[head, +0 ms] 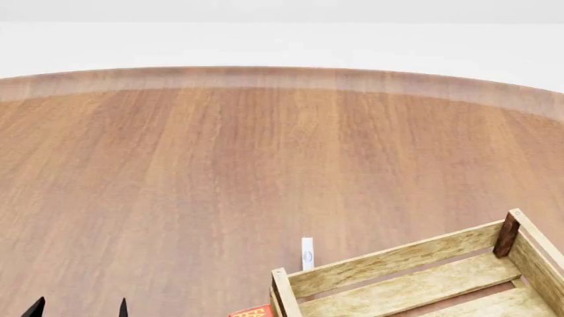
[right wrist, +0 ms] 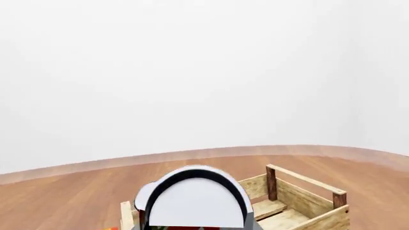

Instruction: Pick up the tomato sauce, and put it in the wooden tray.

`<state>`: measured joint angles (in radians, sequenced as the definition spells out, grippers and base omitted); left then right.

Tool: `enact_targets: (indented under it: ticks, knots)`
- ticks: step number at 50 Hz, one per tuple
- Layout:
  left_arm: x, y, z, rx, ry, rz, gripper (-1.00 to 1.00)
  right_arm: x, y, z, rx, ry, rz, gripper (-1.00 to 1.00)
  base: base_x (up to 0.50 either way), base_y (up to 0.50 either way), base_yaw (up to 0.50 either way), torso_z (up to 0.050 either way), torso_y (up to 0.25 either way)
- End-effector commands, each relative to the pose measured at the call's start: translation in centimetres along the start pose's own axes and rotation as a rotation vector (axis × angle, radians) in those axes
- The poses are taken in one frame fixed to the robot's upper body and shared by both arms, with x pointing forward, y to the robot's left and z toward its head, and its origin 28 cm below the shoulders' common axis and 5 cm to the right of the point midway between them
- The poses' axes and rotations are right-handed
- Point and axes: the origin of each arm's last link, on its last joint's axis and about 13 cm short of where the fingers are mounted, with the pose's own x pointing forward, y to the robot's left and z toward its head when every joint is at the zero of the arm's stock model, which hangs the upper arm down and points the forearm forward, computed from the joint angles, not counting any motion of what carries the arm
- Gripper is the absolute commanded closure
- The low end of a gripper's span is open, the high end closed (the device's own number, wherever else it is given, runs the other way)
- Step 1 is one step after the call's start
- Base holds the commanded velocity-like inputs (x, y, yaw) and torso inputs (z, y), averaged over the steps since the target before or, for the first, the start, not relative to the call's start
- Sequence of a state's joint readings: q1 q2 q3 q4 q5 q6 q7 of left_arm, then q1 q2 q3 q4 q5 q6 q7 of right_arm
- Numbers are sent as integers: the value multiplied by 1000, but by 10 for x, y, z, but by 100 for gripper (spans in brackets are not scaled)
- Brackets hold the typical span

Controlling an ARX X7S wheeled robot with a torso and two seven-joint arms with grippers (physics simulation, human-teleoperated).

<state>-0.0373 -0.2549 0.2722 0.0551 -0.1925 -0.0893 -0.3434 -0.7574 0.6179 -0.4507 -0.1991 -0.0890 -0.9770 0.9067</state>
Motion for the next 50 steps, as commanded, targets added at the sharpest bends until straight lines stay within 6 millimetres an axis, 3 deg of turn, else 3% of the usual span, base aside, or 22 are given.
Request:
enact_targets:
  ticks: [1,3,4,5,9,19,43,50]
  knots:
    - [2,-2,-2,-30,-21,-34,-100,4,-3,5,-15,-44,-17,100,0,0,0,0,0]
    - [3,-1,-3,-30,-21,-34,-100,5,-3,3,-19,-33,-21,100,0,0,0,0,0]
    - [2,-2,-1,-30,-22,-34,-100,44,11,11,40,-75,-25,100,0,0,0,0,0]
    - [2,-2,-1,-29,-21,-33,-100,67,18,10,32,-44,-37,100,0,0,3,0,0]
    - [4,-1,-3,-31,-21,-34,-100,84,17,-3,-24,11,-49,100,0,0,0,0,0]
    - [2,-3,0,-31,-21,-34,-100,129,20,-13,-89,62,-96,100,0,0,0,0,0]
    - [1,-3,2,-30,-20,-35,-100,205,24,-22,-202,153,-190,100,0,0,0,0,0]
    - [1,-3,3,-28,-20,-35,-100,239,27,-28,-243,193,-232,100,0,0,0,0,0]
